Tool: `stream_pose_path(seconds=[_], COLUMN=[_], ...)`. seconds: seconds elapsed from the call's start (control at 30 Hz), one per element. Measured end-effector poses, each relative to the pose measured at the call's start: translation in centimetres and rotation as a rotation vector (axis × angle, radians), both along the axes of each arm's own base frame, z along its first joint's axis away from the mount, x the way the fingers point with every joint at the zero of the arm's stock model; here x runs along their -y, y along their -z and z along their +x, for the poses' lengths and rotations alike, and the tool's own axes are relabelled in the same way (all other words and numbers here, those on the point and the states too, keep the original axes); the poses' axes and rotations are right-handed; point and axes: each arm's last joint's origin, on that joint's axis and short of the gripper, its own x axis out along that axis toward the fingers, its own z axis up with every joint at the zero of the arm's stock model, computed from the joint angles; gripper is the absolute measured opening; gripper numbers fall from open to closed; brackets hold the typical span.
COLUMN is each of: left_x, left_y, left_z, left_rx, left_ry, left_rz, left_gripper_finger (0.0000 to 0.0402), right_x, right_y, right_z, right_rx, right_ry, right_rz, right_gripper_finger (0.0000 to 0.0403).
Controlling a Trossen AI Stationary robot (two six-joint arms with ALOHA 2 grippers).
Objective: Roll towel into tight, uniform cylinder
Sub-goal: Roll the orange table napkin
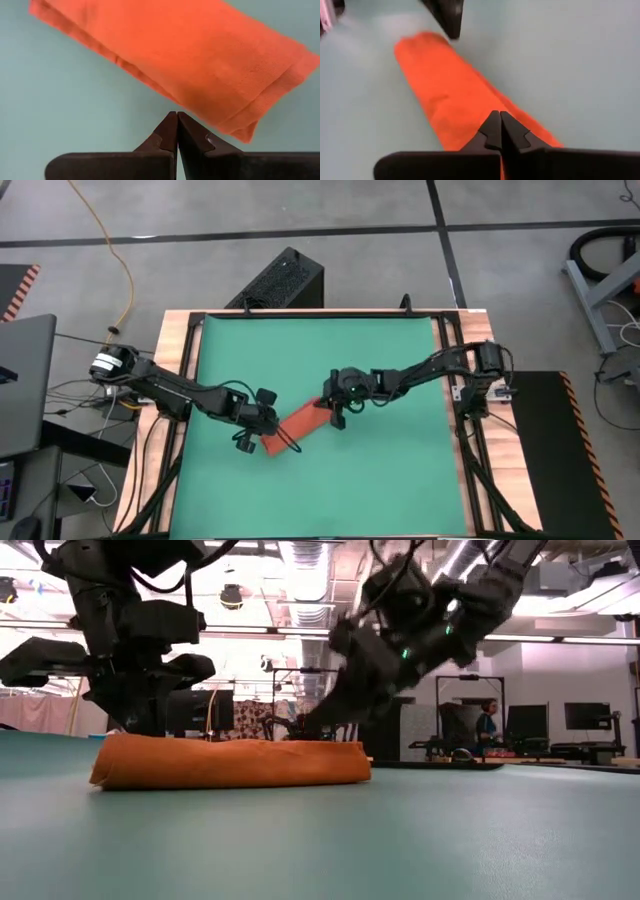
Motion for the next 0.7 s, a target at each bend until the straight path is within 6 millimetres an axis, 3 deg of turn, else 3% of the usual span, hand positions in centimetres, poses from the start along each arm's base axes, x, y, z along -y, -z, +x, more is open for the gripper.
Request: stream_pose_path(seconds=[0.13,0.27,0.43,0.53,0.7], left_x=[0.5,1.4,2.7,3.5,4.6], left_y=[-1.1,-3.3,-6.1,-5.7,-2.6], left_z=[0.0,-0.2,-0.3,0.2,0.1], left_rx=[0.034,0.111,0.397,0.568,0.754], left_ry=[-0.053,-0.099,-0.246,-0.298,-0.534], left_rz=[0.044,0.071,0.058,0.005,-0.12], left_gripper_finger=[0.0,0.0,0.0,0.0,0.0], right_x=[-0.5,-1.0,-2.0,-2.5,-3.1], right_y=[3.0,4.6,5.1,5.0,5.0], right_z=[1.0,1.6,1.8,1.8,1.8], right_rx=[-0.024,-0.053,-0.056,-0.054,-0.056], right_ry=[-0.025,-0.028,-0.048,-0.061,-0.058], right_rz=[0.019,0.052,0.048,0.046,0.038], right_gripper_finger=[0.002,0.0029,0.0015,0.0012,0.0015])
